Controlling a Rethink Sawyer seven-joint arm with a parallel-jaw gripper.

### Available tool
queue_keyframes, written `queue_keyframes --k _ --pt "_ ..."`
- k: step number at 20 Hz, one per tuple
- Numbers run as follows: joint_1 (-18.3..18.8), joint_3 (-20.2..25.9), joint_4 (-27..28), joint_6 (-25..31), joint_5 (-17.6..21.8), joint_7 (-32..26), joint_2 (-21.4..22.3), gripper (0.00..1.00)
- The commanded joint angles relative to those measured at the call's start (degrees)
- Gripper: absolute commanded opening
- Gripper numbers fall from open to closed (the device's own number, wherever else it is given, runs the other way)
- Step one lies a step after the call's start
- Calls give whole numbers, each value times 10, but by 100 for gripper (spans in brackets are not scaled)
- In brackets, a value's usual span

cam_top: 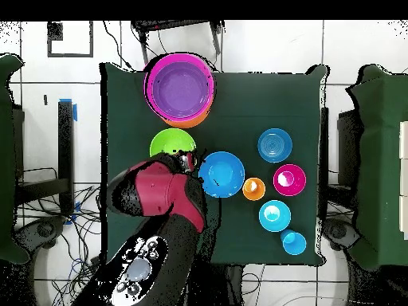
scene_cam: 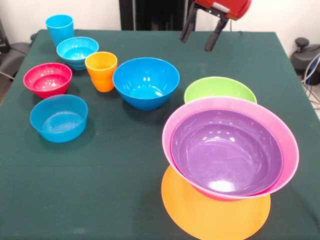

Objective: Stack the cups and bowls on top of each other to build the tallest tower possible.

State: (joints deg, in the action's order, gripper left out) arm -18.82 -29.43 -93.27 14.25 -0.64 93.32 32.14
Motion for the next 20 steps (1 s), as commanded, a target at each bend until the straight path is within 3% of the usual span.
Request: queue_keyframes --k 1,12,20 --pt "-35 73 -93 -62 39 91 -2 100" --pt "-94 59 -99 -96 22 94 -36 100" --pt "-111 57 -87 -118 18 89 -66 100"
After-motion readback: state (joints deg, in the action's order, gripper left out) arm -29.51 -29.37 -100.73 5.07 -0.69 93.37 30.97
